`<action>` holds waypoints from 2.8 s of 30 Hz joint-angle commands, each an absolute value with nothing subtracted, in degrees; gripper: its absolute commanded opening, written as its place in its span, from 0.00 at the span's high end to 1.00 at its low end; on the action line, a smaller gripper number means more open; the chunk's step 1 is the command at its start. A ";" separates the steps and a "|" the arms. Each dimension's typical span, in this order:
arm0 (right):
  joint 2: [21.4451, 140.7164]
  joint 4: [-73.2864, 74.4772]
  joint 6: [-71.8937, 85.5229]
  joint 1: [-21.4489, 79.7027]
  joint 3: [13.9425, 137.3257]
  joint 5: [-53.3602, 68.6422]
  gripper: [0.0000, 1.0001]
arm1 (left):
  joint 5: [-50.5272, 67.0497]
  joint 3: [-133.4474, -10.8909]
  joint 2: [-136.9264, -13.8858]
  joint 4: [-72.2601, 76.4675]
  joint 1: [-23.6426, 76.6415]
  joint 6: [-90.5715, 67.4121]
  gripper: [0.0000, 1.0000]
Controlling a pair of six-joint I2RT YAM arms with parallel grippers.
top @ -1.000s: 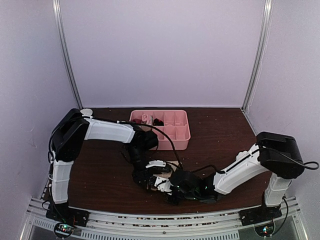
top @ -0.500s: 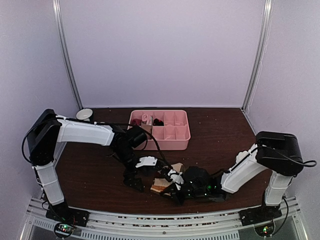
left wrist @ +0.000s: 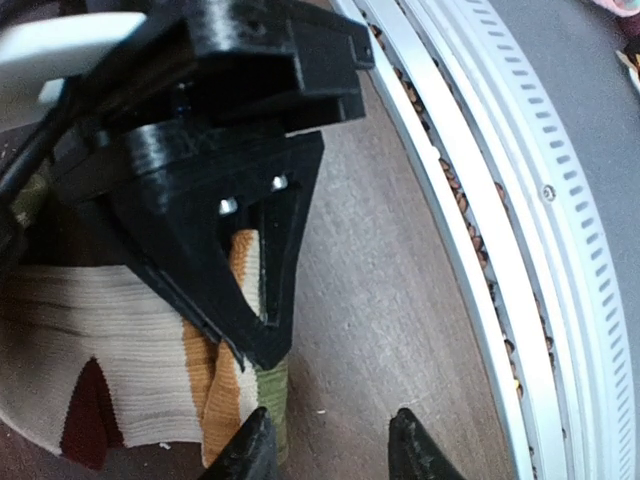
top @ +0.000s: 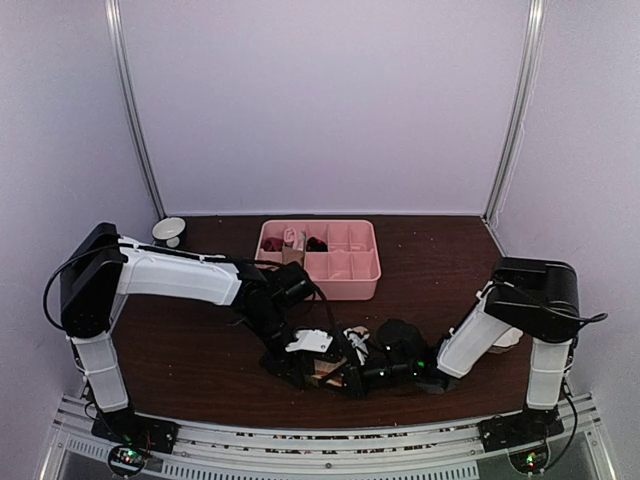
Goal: Roll the socks
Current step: Roll the sock at the center of the board.
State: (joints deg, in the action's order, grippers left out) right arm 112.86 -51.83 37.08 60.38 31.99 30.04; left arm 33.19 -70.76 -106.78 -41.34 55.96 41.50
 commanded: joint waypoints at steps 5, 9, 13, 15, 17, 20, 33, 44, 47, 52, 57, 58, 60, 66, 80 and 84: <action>120.28 -35.45 40.52 58.85 27.58 30.02 1.00 | 28.43 -71.36 -109.56 -36.91 56.43 44.36 0.62; 120.50 -35.00 40.26 58.72 27.98 30.69 1.00 | 26.08 -70.57 -109.54 -35.32 56.70 44.77 0.61; 120.79 -34.49 39.99 58.67 28.50 31.07 1.00 | 24.28 -69.45 -109.44 -33.23 57.51 44.69 0.62; 121.08 -34.33 40.07 58.59 28.65 31.19 1.00 | 24.72 -69.87 -110.10 -33.93 57.92 44.60 0.63; 121.19 -34.28 40.08 58.57 28.78 31.29 1.00 | 25.01 -70.05 -110.79 -34.78 58.45 44.73 0.67; 121.01 -34.68 40.09 58.59 28.52 31.38 1.00 | 25.63 -70.09 -111.83 -35.84 58.62 44.91 0.78; 106.22 -36.25 34.55 58.64 22.35 21.61 0.69 | 35.91 -75.92 -117.90 -46.91 53.24 42.05 1.00; 73.75 -30.28 26.48 62.29 10.53 -4.97 0.00 | 43.50 -79.81 -120.53 -58.91 51.84 43.00 1.00; 62.97 -24.00 24.10 63.21 10.35 -14.31 0.00 | 45.22 -81.17 -120.98 -61.64 51.83 42.81 1.00; 48.59 -16.78 33.70 63.23 7.19 -29.37 0.00 | 48.77 -85.68 -125.74 -68.83 51.89 43.71 1.00; 41.86 -30.80 31.54 63.21 -1.62 -23.14 0.00 | 50.98 -88.51 -130.13 -71.68 51.56 43.15 1.00; 42.44 -28.31 29.17 64.32 -0.24 -22.76 0.00 | 51.72 -88.91 -131.04 -72.01 51.32 42.89 1.00; 45.40 -25.08 22.57 68.70 2.70 -24.00 0.00 | 52.33 -89.81 -132.81 -72.67 50.88 42.47 1.00; 62.22 -29.91 3.69 81.06 8.62 -22.64 0.08 | 51.78 -91.44 -135.59 -73.51 49.23 41.76 1.00; 95.29 -37.76 -13.81 89.86 29.74 -18.46 0.38 | 35.59 -87.47 -133.33 -63.33 50.11 34.25 1.00; 100.09 -38.61 -14.42 87.73 33.46 -14.51 0.45 | 35.46 -87.47 -133.25 -63.12 50.74 34.17 1.00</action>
State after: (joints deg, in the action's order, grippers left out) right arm 96.62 -36.05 -11.07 89.47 30.79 -18.90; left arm 47.92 -89.34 -131.72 -69.63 50.26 34.94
